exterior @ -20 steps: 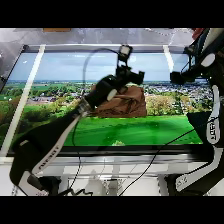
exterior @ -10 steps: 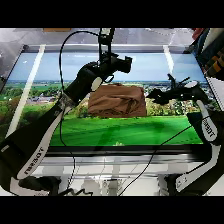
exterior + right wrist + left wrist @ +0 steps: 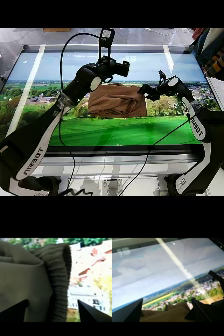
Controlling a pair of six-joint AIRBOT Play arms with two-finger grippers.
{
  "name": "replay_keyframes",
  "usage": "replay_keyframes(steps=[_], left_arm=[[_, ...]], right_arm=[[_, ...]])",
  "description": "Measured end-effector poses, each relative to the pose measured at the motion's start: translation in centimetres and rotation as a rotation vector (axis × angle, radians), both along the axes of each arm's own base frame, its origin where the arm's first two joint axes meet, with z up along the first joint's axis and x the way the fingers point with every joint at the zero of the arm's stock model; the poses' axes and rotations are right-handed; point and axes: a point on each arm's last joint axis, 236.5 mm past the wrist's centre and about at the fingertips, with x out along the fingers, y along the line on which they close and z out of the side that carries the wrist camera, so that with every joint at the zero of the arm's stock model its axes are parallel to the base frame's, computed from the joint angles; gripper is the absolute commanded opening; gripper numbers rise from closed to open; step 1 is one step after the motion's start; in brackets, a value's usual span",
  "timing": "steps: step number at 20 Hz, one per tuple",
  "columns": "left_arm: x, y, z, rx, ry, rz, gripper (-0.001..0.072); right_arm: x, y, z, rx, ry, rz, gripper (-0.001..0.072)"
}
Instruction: Fold the clothes and pants, and hang the long-sleeved shirts on hangers.
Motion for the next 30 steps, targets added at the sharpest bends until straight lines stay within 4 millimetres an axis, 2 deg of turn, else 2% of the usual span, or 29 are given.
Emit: replay_keyframes(steps=[3,6,9,12,13,14,15,16,19,22,25,27,30], left_arm=[[-0.1,0.1,-0.5,0.013,0.018,0.002,0.0697],[-0.2,0.3,-0.9,0.023,0.032,0.003,0.0696],[-0.2,0.4,-1.0,0.03,0.035,0.004,0.0696],[0.0,0.7,-1.1,0.061,0.017,0.009,0.0696],[0.1,0.9,-1.1,0.077,0.007,0.012,0.0697],[0.2,1.1,-0.9,0.092,-0.006,0.015,0.0697],[0.3,1.3,-0.8,0.106,-0.017,0.018,0.0697],[0.3,1.6,-0.7,0.125,-0.027,0.023,0.0696],[0.1,2.8,0.2,0.173,-0.048,0.038,0.0696],[-1.1,4.5,2.3,0.198,-0.051,0.059,0.0697],[-2.9,6.5,5.3,0.201,-0.059,0.081,0.0696],[-4.2,7.7,7.6,0.189,-0.071,0.092,0.0696],[-6.2,9.3,11.5,0.152,-0.118,0.104,0.0696]], right_arm=[[-0.5,-0.7,-1.2,-0.011,0.072,-0.026,0.0707],[-1.4,0.2,-2.4,0.055,0.154,-0.038,0.0707],[-2.7,3.9,-3.0,0.238,0.24,0.004,0.0706],[-3.0,8.2,-2.3,0.395,0.228,0.076,0.0683],[-2.9,9.5,-2.1,0.414,0.208,0.099,0.0573],[-2.6,10.5,-2.2,0.413,0.183,0.111,0.0415],[-2.2,11.4,-2.3,0.397,0.151,0.125,0.0224],[-1.6,12.3,-2.1,0.395,0.121,0.125,0.0095],[0.3,14.5,0.1,0.396,0.02,0.137,0.0025],[2.7,14.4,4.2,0.412,-0.09,0.139,0.0024],[4.4,11.9,9.7,0.426,-0.194,0.14,0.0024],[4.8,9.0,14.1,0.439,-0.262,0.134,0.0024],[4.5,2.9,21.5,0.459,-0.377,0.096,0.0024]])
